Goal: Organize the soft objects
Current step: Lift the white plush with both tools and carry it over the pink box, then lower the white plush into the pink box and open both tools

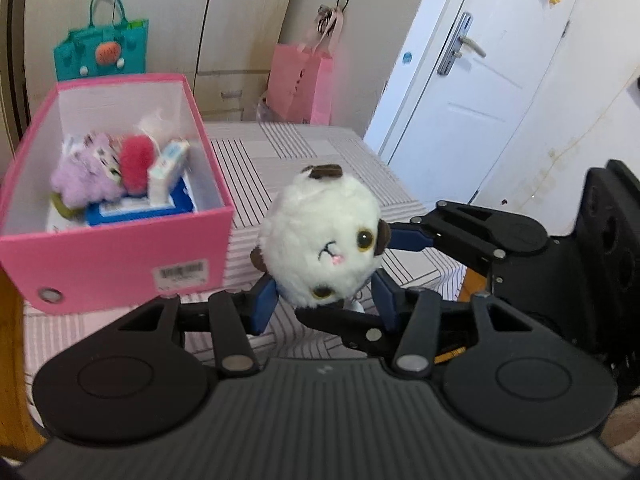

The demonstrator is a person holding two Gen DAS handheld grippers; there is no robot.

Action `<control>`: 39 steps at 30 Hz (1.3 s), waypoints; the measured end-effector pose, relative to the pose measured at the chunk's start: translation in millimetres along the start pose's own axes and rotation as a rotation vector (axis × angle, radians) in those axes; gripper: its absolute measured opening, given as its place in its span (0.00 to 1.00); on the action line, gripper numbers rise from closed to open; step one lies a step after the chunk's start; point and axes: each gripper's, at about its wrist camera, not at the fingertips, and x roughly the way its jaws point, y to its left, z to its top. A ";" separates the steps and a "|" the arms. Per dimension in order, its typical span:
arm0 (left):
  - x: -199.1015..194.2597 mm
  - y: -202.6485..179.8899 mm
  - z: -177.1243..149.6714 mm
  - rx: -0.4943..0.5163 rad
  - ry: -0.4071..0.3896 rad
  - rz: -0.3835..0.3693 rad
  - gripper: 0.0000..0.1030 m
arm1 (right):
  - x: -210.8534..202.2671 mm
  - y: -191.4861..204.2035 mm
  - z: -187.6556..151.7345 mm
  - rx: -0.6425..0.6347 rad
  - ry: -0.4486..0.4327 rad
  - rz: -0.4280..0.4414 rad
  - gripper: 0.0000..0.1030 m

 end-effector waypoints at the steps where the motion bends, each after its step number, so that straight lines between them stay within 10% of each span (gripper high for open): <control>1: -5.9 2.0 0.8 0.003 -0.013 0.003 0.48 | 0.0 2.2 3.1 -0.002 -0.011 0.006 0.71; 21: -40.3 59.8 57.1 -0.044 -0.334 0.131 0.49 | 58.9 5.0 91.0 -0.018 -0.205 0.052 0.72; 39: 54.4 146.5 105.4 -0.210 -0.314 0.260 0.48 | 209.3 -53.1 120.9 0.061 0.011 0.144 0.71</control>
